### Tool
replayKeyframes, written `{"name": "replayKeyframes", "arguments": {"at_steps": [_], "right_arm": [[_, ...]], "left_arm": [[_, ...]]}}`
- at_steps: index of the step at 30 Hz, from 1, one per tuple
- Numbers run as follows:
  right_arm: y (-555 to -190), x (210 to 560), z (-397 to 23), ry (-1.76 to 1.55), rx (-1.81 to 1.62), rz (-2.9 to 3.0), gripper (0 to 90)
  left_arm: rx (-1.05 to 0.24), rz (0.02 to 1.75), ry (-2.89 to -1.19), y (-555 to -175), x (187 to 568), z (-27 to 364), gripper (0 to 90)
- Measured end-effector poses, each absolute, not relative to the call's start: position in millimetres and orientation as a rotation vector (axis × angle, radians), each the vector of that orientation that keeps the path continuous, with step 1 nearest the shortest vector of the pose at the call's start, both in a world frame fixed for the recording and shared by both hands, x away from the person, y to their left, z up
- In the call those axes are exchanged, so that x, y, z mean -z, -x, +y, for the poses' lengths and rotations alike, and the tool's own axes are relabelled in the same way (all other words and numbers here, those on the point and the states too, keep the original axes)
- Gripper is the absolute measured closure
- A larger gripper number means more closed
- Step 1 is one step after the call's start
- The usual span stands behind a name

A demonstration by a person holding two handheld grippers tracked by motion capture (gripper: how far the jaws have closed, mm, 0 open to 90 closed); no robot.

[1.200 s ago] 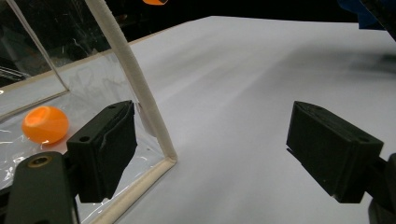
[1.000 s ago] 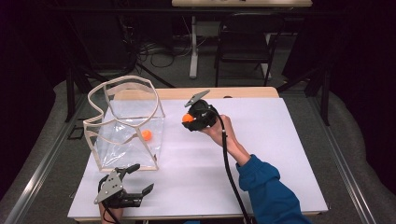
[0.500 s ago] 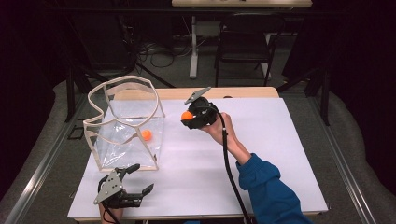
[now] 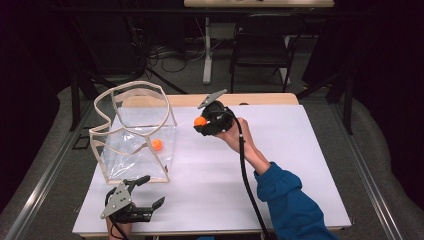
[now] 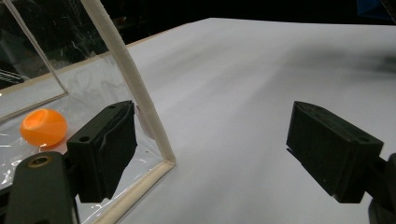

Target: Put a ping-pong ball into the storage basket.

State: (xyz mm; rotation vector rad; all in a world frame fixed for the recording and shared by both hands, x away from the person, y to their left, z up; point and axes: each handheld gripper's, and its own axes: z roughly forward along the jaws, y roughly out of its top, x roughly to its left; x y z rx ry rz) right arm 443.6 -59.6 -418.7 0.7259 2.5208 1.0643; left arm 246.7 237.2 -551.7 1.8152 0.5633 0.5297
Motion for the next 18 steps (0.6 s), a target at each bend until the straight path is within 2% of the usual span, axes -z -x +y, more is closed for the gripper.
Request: {"name": "replayKeyframes", "arguments": {"at_steps": [18], "right_arm": [[-441.7, 404.8, -60.3, -0.699, -1.085, 2.507, 50.8]], "left_arm": [[-0.530, 0.565, -1.816, -246.3, 551.7, 237.5, 15.9]]}}
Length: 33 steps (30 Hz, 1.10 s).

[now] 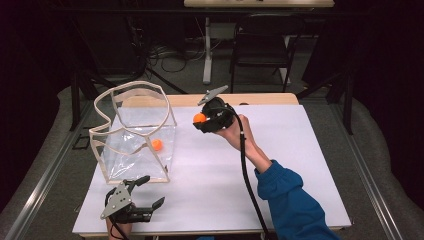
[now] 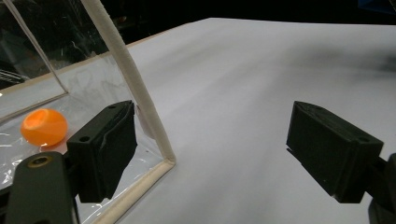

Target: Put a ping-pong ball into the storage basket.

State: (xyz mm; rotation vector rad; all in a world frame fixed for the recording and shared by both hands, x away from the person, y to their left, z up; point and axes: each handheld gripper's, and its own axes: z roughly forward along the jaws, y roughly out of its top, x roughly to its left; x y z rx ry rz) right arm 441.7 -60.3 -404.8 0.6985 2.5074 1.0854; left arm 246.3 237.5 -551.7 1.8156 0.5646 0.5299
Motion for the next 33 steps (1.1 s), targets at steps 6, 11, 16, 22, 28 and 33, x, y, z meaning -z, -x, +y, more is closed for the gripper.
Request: {"name": "replayKeyframes", "arguments": {"at_steps": [6, 11, 16, 22, 28, 33], "right_arm": [[-441.1, 402.1, -61.2, -0.694, -1.084, 2.505, 50.8], [-440.9, 399.5, -61.4, -0.690, -1.079, 2.500, 50.7], [-440.1, 394.9, -61.3, -0.683, -1.088, 2.496, 50.7], [-439.0, 389.3, -62.5, -0.673, -1.098, 2.484, 50.8], [-438.6, 387.4, -63.0, -0.676, -1.102, 2.483, 50.7], [-438.8, 385.8, -62.6, -0.671, -1.110, 2.481, 50.8]], "left_arm": [[-0.530, 0.563, -1.816, -246.7, 551.8, 237.4, 15.9], [-0.531, 0.563, -1.817, -246.7, 551.8, 237.1, 15.9], [-0.532, 0.565, -1.816, -246.7, 551.9, 237.3, 15.8], [-0.531, 0.567, -1.815, -246.4, 551.9, 237.8, 15.9], [-0.532, 0.564, -1.817, -246.6, 551.8, 237.3, 15.9], [-0.531, 0.563, -1.818, -246.7, 551.9, 237.1, 15.9]]}}
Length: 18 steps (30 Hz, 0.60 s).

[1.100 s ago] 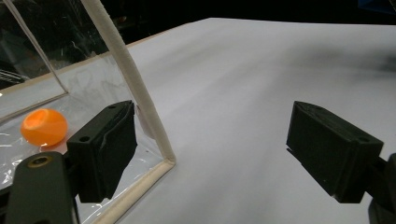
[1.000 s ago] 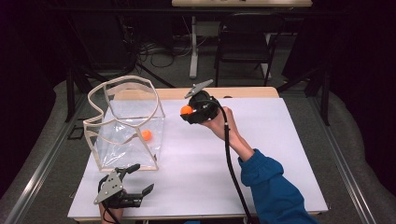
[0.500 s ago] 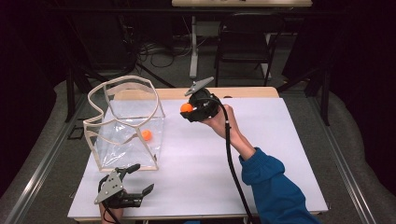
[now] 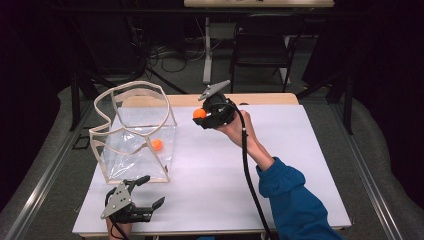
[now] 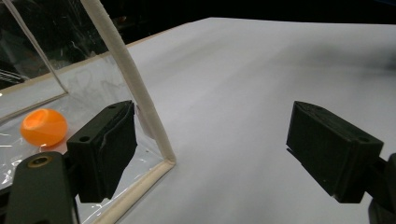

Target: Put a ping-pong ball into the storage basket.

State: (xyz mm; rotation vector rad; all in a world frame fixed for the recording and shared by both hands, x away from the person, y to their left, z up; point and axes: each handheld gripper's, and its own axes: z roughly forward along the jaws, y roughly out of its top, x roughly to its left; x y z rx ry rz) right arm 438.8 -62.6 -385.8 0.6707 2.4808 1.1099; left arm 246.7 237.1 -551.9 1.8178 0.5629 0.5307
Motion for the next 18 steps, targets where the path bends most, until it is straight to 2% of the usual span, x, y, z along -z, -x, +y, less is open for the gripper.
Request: {"name": "replayKeyframes", "arguments": {"at_steps": [18], "right_arm": [[-439.1, 376.4, -60.8, -0.662, -1.125, 2.469, 50.8]], "left_arm": [[-0.532, 0.563, -1.815, -246.9, 551.8, 237.2, 15.9]]}}
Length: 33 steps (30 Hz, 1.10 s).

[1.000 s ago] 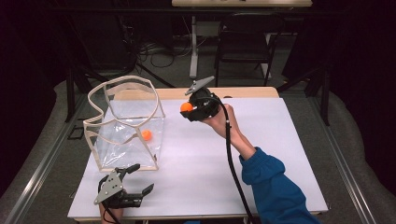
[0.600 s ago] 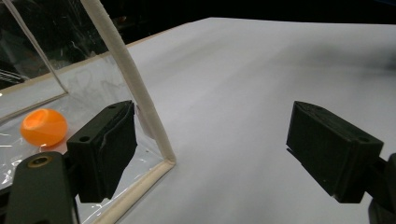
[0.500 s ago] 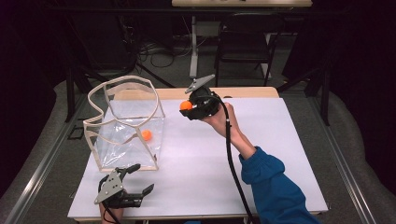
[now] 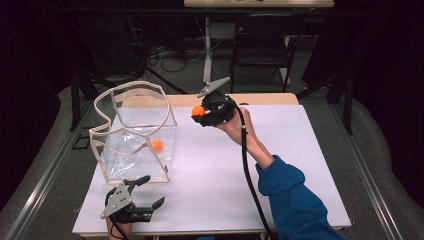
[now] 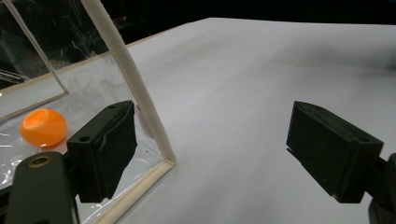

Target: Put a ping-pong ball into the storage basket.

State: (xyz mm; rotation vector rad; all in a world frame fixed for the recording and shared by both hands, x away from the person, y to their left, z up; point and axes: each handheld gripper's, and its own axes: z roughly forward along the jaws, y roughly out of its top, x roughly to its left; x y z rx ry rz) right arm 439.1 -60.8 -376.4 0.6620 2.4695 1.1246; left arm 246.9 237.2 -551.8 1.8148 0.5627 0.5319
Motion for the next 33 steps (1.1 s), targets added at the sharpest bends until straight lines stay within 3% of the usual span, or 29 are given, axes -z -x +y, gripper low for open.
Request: {"name": "replayKeyframes", "arguments": {"at_steps": [33], "right_arm": [[-442.2, 362.7, -52.4, -0.642, -1.151, 2.452, 50.9]], "left_arm": [[-0.536, 0.561, -1.814, -246.2, 551.4, 238.2, 15.9]]}}
